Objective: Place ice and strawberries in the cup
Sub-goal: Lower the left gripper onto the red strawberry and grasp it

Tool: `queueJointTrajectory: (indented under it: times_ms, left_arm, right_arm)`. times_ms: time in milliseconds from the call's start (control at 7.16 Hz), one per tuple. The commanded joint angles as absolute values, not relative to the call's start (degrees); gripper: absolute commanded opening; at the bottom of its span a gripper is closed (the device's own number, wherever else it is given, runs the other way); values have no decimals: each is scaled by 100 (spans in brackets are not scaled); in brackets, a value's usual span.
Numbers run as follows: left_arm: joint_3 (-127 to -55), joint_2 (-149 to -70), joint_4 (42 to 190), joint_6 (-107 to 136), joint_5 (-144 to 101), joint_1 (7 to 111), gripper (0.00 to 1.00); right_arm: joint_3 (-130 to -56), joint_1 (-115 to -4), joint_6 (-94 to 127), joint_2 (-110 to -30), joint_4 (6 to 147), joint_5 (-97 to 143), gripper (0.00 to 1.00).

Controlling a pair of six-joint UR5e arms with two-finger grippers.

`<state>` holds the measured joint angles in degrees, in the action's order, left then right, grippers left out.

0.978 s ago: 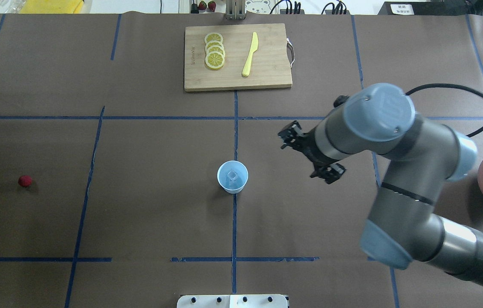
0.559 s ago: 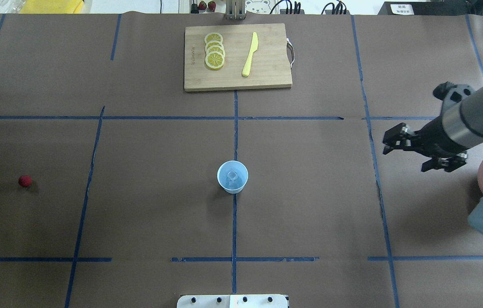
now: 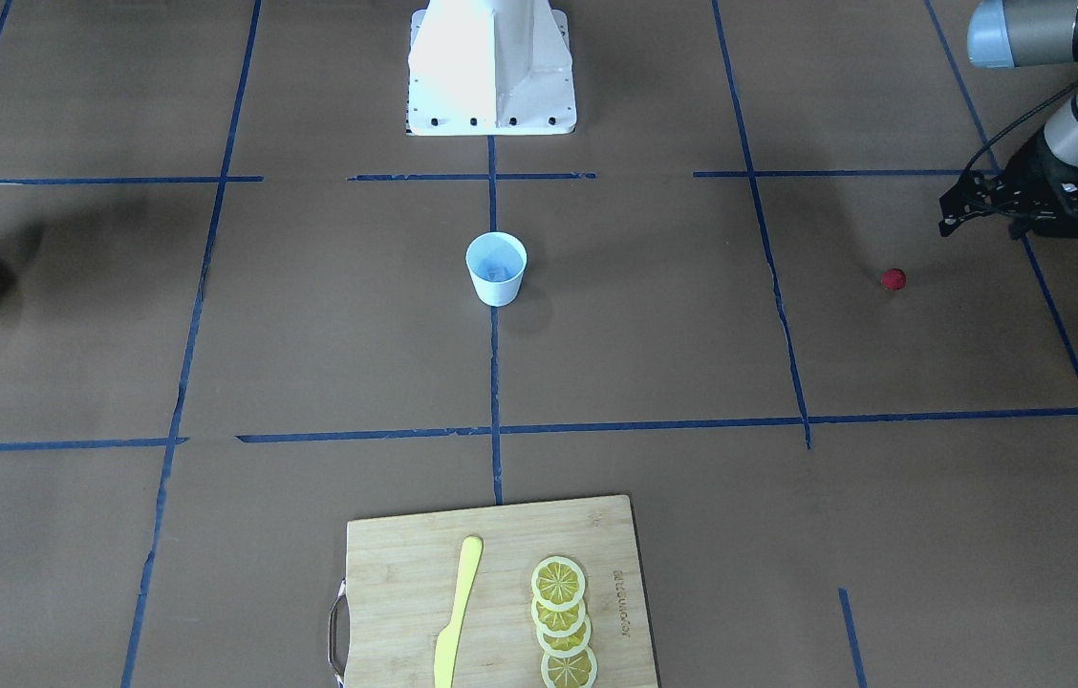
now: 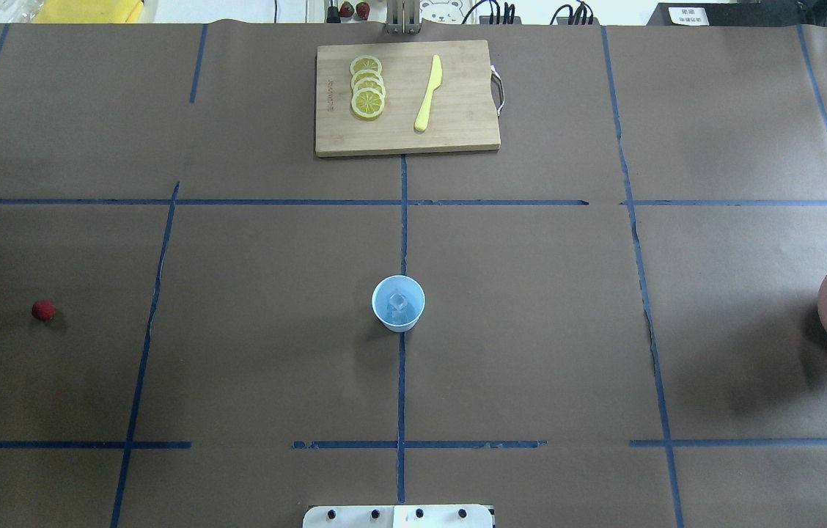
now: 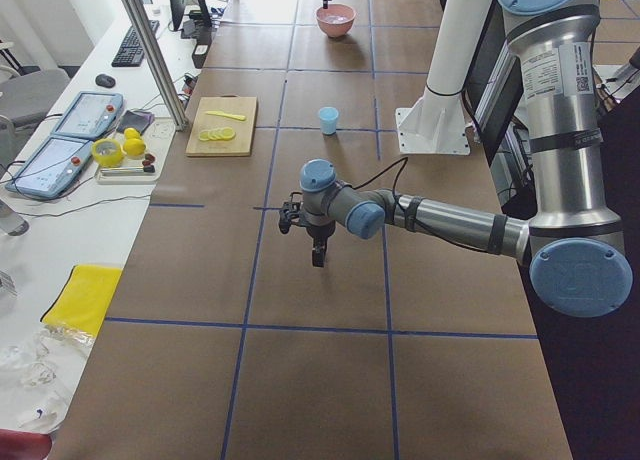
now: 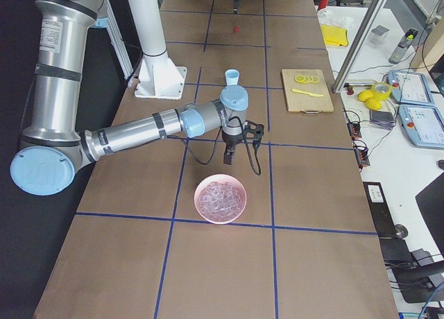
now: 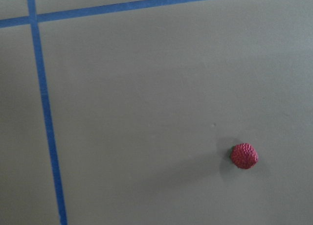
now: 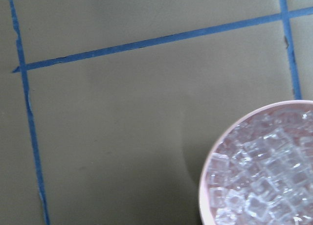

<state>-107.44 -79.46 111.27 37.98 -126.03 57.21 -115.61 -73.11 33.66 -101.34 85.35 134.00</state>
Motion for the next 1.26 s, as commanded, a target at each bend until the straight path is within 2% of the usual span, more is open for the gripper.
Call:
queueJointTrajectory:
  times_ms: [0,699,838,1118]
  left_arm:
    - [-9962,-8356,12037,4750,-12489,5249,100]
    - [-9616,-8516,12322,5098,-12156,4860,99]
    - [-9615,-8578,12314,5124,-12155,4817,92]
    - [-9615,-8587,12305,5115,-12173,4816,32]
  right_arm:
    - [-11338,-7936,1901,-10476,8543,13491,100]
    - [-11355,-7945,1890,-10503,8534,13500,100]
    - [-11347,-7945,1890,-10503,8534,13500,100]
    - [-11364,-7945,1890,-10503,8508,13509,100]
